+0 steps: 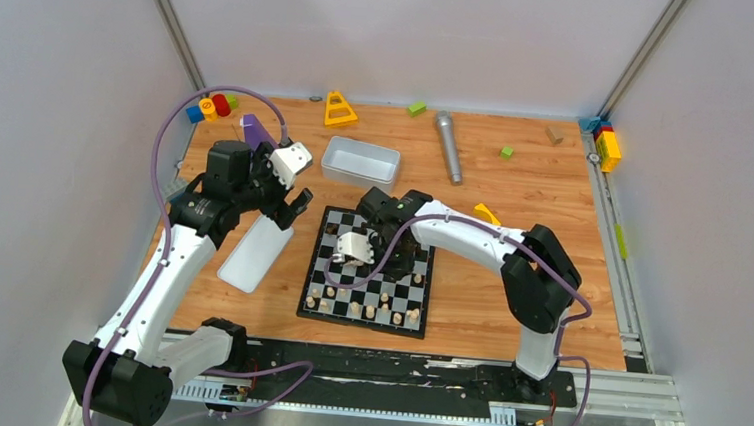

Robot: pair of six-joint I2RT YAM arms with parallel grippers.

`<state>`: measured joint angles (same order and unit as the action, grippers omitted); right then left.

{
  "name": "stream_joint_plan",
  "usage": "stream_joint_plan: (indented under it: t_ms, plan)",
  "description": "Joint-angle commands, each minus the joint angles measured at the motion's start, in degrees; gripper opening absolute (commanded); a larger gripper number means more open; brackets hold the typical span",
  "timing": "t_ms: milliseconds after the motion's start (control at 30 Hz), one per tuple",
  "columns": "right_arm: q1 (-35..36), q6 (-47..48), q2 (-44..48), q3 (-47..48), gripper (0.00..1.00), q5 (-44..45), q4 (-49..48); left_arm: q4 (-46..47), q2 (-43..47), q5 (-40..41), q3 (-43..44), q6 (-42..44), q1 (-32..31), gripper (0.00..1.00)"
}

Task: Set up the chess pieces on the board
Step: Pick up the chess piece from the chessboard, then place the chess piece on the chessboard.

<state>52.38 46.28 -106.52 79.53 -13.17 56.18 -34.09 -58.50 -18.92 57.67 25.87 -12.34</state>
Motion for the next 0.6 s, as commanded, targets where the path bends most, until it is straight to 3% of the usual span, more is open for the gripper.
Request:
stream_joint_plan:
  t_ms: [0, 233, 567]
  plan:
    - [2.02, 2.36, -2.46, 7.33, 0.05, 8.08, 13.46, 0.54, 0.25, 0.36, 1.14, 0.06, 0.47, 1.00]
    - [3.66, 2.41, -11.69, 15.82, 0.07, 15.14, 23.60, 0.41, 0.34, 0.23, 1.28, 0.14, 0.71, 1.00]
    - [4.91, 3.35, -18.96, 24.09, 0.08, 20.01, 29.12, 0.32, 1.28, 0.34, -0.31, 1.17, 1.38, 1.00]
